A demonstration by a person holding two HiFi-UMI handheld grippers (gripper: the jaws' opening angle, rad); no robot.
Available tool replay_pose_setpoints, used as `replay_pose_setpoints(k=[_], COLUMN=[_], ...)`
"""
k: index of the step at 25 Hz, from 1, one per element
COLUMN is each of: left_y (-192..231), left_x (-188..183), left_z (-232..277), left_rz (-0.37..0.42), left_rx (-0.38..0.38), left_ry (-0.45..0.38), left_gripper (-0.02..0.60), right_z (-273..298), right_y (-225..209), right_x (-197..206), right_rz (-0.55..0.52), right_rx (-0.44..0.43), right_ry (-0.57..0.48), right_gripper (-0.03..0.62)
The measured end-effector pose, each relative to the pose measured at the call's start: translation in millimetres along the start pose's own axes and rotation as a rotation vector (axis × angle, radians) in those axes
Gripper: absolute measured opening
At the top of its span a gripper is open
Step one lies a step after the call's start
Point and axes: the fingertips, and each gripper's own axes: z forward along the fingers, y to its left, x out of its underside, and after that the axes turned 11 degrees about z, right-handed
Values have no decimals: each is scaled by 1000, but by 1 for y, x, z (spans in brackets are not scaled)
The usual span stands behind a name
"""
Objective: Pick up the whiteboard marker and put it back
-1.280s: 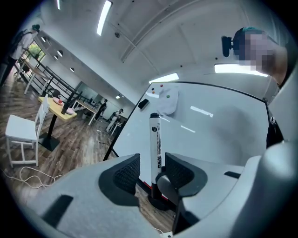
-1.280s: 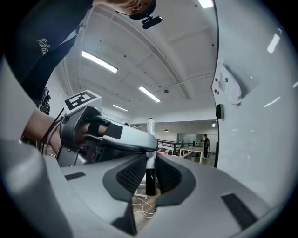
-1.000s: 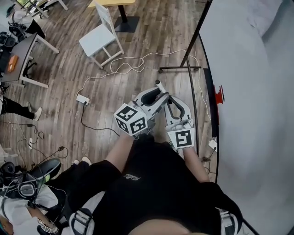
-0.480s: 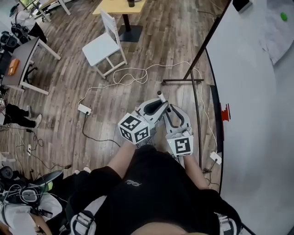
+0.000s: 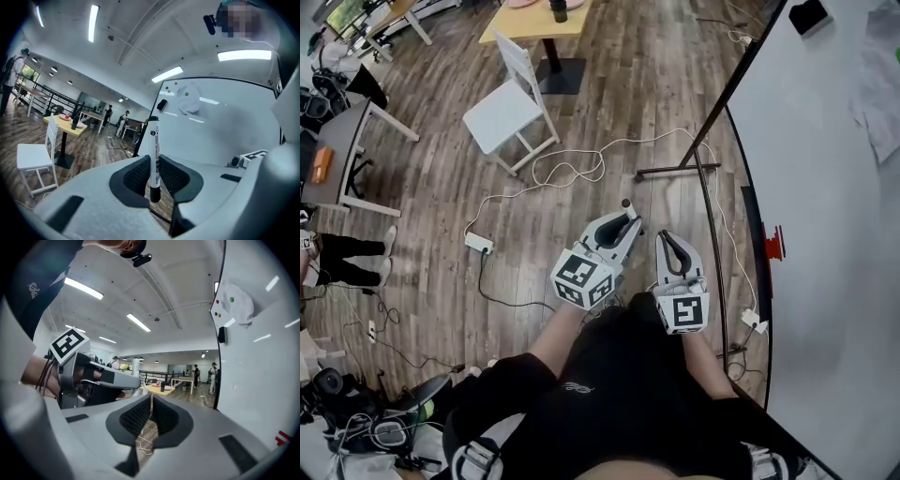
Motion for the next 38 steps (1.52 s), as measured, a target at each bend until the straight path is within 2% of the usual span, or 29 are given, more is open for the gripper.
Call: replay_pose_setpoints(k=[2,6,12,17,20,24,30,35,38], left_y=[-6,-12,1,-11,-17,-17,-10,-14,-4], left_x=[4,2,-16,-13,-9,-19,-2,14,11], left_z=[16,64,143,204,230,259,294,332,338], left_rz=[-1,4,70,110,115,135,138,162,180], left_rx=[34,90,154,204,240,308,396,579,685], left_ry=[-1,-6,37,51,70,97,118,135,140], left_gripper=[60,60,60,60,60,60,60,60,60], right_z=[4,18,65,70,71,77,83,87,98], right_y=[-15,-67,-145,-208,-230,-256,-281,-314,-314], right_x=[5,12,-17,-27,-29,-35,-14,5,9], right_rz=[-12,67,43,54,30,84,76,120,145], right_rx=[20,86,153,205,222,285,376,562,671], right_ry=[9,15,-33,-83,-95,-84,-74,-75,-77], right_gripper=[6,3,3,3,3,3,3,3,3])
